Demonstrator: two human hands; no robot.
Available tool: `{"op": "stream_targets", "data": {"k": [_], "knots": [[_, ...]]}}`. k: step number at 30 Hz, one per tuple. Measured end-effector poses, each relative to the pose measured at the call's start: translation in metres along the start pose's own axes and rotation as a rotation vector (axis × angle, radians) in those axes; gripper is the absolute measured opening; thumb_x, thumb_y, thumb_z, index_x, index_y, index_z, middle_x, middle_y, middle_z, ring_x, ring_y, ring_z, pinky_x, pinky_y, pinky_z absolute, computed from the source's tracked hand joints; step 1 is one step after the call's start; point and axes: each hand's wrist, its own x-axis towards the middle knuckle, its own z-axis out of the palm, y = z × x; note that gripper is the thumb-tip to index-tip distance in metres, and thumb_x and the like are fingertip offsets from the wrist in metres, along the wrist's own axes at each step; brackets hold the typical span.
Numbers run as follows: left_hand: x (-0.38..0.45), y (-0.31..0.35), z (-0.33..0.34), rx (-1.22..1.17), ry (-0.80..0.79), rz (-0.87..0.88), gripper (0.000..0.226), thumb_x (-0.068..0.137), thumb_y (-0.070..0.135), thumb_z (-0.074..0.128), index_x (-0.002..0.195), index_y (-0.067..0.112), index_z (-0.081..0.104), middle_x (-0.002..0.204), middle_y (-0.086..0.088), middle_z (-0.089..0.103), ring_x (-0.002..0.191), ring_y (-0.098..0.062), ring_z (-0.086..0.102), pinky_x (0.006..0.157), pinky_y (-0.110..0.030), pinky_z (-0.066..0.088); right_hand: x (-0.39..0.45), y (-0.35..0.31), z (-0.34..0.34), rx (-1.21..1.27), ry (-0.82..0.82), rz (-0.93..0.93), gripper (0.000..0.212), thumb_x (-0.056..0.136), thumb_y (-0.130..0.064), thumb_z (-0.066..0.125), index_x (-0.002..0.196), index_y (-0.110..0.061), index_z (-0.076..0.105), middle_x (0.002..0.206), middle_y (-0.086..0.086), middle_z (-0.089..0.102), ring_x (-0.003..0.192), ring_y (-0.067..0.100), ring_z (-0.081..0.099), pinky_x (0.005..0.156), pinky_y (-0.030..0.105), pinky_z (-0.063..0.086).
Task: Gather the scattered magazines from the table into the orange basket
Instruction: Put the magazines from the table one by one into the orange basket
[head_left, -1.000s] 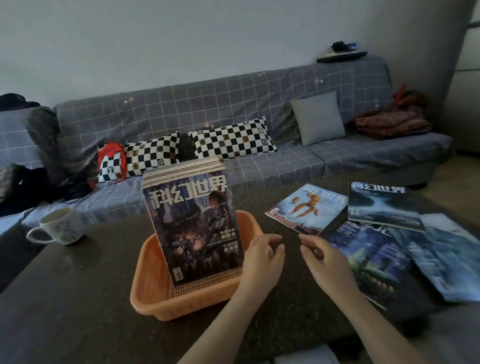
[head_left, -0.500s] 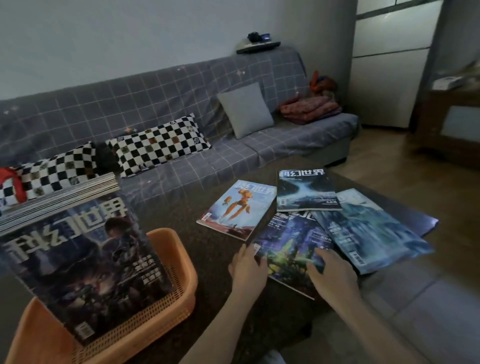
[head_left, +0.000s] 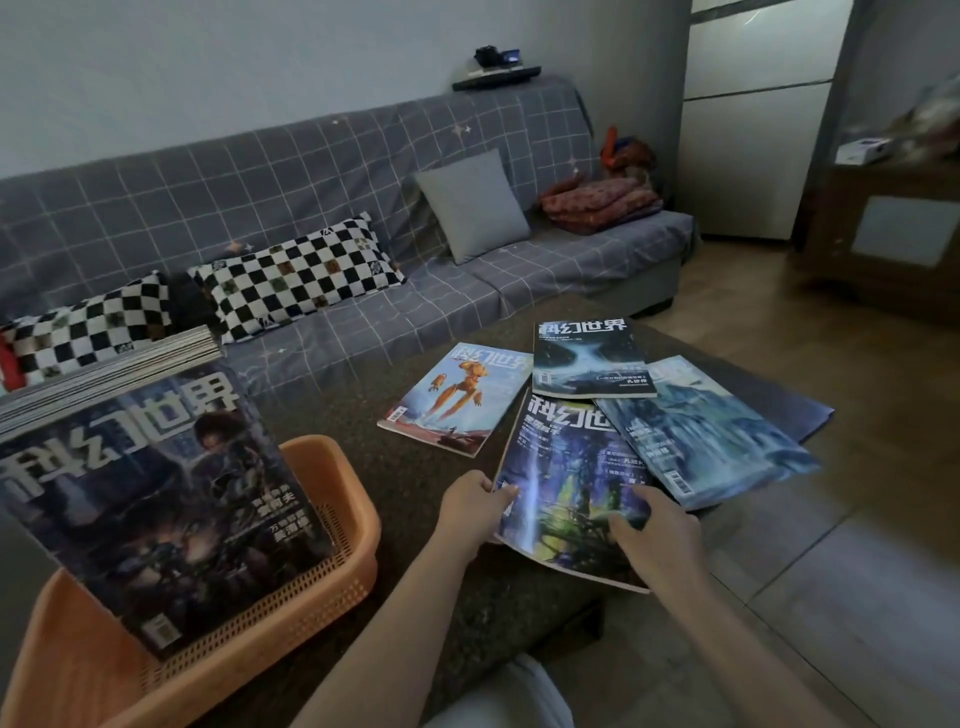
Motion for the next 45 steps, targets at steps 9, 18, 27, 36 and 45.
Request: {"op": "stream_targets", "data": {"k": [9, 18, 27, 36, 45], "knots": [[-0.071, -0.034, -0.045, -0.128, 0.237, 0.18, 0.035, 0.092, 0.025, 0.061, 0.068, 0.017, 0.038, 0.064, 0.001, 0.04, 0.057, -0.012, 0.038, 0.05, -0.023, 0.032, -0.038, -0.011, 0.018, 0.134, -0.134, -0.015, 0.048, 0.08, -0.032, 0.071, 0.118, -0.008, 0.054, 0.112, 0.013, 0.054, 0.105, 0.03, 0.053, 0.091, 0.041, 0.044], [-0.124, -0.069, -0.116, -0.278, 0.431, 0.274, 0.033, 0.093, 0.03, 0.06, 0.071, 0.012, 0.044, 0.063, -0.001, 0.043, 0.06, -0.017, 0.044, 0.059, -0.034, 0.035, -0.059, -0.072, 0.034, 0.621, -0.381, -0.042, 0.027, 0.081, -0.028, 0.07, 0.102, -0.013, 0.062, 0.089, -0.001, 0.065, 0.084, 0.016, 0.06, 0.063, 0.029, 0.039], [-0.153, -0.101, -0.182, -0.384, 0.502, 0.386, 0.029, 0.092, 0.033, 0.059, 0.094, 0.005, 0.055, 0.09, -0.027, 0.061, 0.085, -0.041, 0.06, 0.071, -0.052, 0.05, -0.068, -0.142, 0.063, 0.757, -0.575, -0.171, 0.05, 0.082, -0.017, 0.07, 0.123, -0.025, 0.043, 0.11, -0.011, 0.058, 0.097, 0.005, 0.054, 0.074, 0.028, 0.041], [-0.152, -0.127, -0.242, -0.524, 0.524, 0.402, 0.022, 0.09, 0.014, 0.062, 0.109, 0.024, 0.058, 0.102, -0.01, 0.071, 0.091, -0.025, 0.071, 0.074, -0.047, 0.059, -0.072, -0.207, 0.103, 0.624, -0.59, -0.478, 0.055, 0.083, -0.019, 0.068, 0.122, -0.035, 0.032, 0.105, -0.02, 0.054, 0.095, -0.001, 0.054, 0.08, 0.029, 0.042], [-0.117, -0.163, -0.259, -0.122, 0.766, 0.105, 0.031, 0.08, 0.022, 0.075, 0.107, 0.027, 0.062, 0.09, 0.009, 0.07, 0.082, -0.009, 0.066, 0.066, -0.028, 0.052, -0.062, -0.245, 0.153, 0.219, -0.396, -0.81, 0.049, 0.085, -0.019, 0.065, 0.123, -0.019, 0.033, 0.113, -0.005, 0.059, 0.099, 0.01, 0.059, 0.075, 0.02, 0.042]]}}
